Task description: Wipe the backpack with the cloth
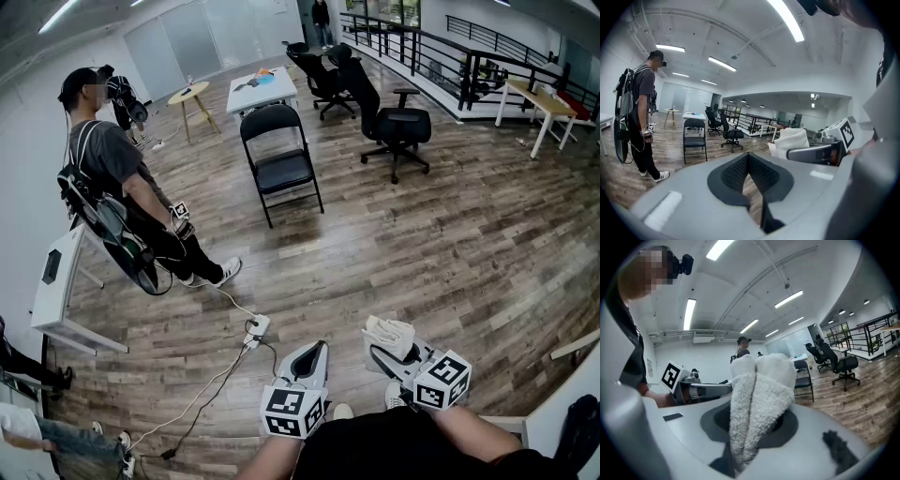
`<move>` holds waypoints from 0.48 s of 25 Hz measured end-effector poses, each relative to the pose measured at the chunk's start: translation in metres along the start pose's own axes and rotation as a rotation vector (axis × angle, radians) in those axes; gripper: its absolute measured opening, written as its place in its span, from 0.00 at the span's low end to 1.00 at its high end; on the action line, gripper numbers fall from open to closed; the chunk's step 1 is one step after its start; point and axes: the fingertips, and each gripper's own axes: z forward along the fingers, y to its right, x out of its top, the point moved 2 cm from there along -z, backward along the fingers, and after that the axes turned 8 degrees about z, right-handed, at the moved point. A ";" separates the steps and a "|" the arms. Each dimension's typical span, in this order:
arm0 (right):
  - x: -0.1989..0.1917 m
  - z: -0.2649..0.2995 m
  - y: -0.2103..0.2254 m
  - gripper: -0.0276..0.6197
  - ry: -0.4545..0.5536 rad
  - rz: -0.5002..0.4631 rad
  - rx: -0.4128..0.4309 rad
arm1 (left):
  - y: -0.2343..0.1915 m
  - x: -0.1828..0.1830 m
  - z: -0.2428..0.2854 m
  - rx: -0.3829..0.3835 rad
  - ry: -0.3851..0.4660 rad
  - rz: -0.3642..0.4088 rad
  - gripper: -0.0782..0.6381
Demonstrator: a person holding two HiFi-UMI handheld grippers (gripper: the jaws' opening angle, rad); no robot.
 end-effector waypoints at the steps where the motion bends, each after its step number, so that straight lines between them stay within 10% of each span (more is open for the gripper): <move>1: 0.000 0.001 -0.002 0.17 0.000 0.000 -0.002 | -0.002 -0.001 -0.003 -0.002 -0.001 0.002 0.12; 12: -0.009 0.000 -0.021 0.17 0.025 0.000 -0.067 | -0.011 -0.007 -0.017 -0.040 0.014 0.029 0.12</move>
